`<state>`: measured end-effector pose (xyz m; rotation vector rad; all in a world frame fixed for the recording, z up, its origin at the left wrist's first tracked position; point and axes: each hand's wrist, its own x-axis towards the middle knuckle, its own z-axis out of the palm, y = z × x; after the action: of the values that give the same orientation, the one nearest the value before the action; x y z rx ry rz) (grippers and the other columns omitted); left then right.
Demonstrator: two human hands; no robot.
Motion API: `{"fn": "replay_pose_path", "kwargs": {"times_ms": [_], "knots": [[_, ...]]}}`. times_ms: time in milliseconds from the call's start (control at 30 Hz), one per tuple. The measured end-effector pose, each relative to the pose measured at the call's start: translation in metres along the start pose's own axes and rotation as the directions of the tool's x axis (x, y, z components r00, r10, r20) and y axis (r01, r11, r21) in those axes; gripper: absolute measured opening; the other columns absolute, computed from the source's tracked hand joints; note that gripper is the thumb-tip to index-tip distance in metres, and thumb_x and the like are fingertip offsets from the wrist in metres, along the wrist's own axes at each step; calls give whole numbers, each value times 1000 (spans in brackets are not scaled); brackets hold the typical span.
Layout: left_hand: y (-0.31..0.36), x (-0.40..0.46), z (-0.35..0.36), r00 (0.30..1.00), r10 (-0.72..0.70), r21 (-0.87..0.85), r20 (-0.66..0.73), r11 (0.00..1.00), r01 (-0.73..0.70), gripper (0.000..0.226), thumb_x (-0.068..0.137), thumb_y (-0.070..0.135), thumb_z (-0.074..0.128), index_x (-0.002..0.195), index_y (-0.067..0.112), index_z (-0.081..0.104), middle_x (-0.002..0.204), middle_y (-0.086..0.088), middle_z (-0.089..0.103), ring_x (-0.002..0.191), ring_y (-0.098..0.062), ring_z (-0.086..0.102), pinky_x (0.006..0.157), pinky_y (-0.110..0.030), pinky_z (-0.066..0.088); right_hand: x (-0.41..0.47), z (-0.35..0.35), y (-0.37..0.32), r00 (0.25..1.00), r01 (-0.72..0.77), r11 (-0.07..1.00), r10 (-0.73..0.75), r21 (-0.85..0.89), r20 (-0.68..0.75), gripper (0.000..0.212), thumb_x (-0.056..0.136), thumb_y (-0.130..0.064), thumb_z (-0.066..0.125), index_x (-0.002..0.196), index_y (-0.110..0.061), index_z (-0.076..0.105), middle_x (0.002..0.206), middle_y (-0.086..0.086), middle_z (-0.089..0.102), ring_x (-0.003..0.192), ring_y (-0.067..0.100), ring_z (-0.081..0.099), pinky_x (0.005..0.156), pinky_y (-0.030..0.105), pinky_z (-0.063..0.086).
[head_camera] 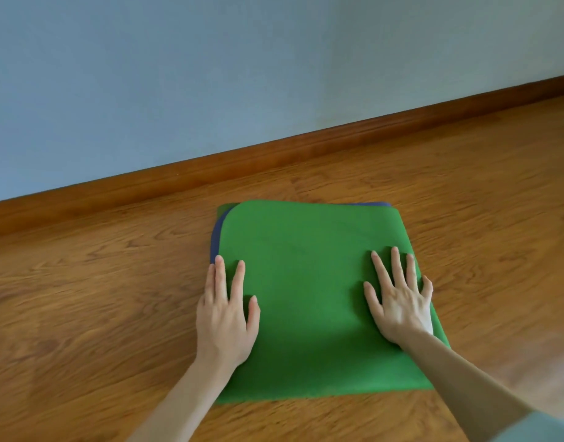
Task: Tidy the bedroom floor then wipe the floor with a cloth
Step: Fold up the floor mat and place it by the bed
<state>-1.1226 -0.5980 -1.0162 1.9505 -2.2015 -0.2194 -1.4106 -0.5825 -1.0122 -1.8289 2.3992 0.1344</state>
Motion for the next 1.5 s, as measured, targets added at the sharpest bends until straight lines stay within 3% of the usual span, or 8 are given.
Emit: {"fn": "replay_pose_path", "kwargs": {"times_ms": [233,467,733,867,1033,1167,1300,1500], "knots": [[2,0,-8,999,41,148,15,988,-43,61,93,40,23,143,8,37,148,-26,28,136,-40,30,106,-50,31,1,-6,-2,998,10,999,-7,-41,60,76,77,-61,-12,148,-34,-10,158,3,-13,145,28,-12,113,52,10],[51,-76,-26,781,610,124,133,772,-624,55,93,50,28,136,22,47,142,-10,46,133,-25,39,107,-46,35,-18,-39,-16,985,133,991,-133,5,108,56,102,-35,18,151,-16,0,158,13,-5,145,29,-6,115,50,4],[24,-57,-12,625,760,104,179,617,-780,87,81,44,56,148,21,5,144,-4,43,134,-22,38,102,-41,37,-106,-34,-16,806,588,807,-581,47,-112,45,100,-32,22,122,-15,59,126,5,59,117,20,56,96,31,48],[22,-50,-9,653,736,80,181,650,-755,101,74,42,68,149,22,5,145,-6,42,131,-21,44,101,-40,39,-133,-24,-3,702,708,704,-710,-56,-63,49,92,-34,45,137,-14,45,140,5,49,130,19,45,105,33,41],[27,-68,-1,758,613,54,222,768,-638,72,85,58,43,144,21,28,149,-8,35,135,-22,35,104,-45,38,-138,-5,-5,758,652,737,-631,-177,163,113,64,-52,73,150,-12,10,150,14,31,138,27,32,110,44,29],[24,-76,3,747,597,200,293,725,-659,106,83,61,51,144,20,-25,153,-17,-16,141,-35,-13,109,-50,-8,-126,11,-16,785,618,748,-601,-241,150,119,62,-34,78,151,-18,0,147,26,27,138,35,25,110,49,27],[23,-74,3,752,592,109,290,760,-640,131,55,60,79,150,16,0,147,-16,36,135,-32,36,106,-50,26,-113,4,-21,782,622,735,-603,-268,160,122,60,-29,83,151,-21,2,140,34,35,131,42,39,102,48,38],[25,-71,0,735,626,72,259,747,-661,133,49,55,84,149,9,9,142,-14,45,130,-29,44,103,-48,34,-101,-11,-39,820,572,767,-537,-289,197,115,65,-36,80,149,-17,3,142,39,23,132,45,35,100,46,40]]}}
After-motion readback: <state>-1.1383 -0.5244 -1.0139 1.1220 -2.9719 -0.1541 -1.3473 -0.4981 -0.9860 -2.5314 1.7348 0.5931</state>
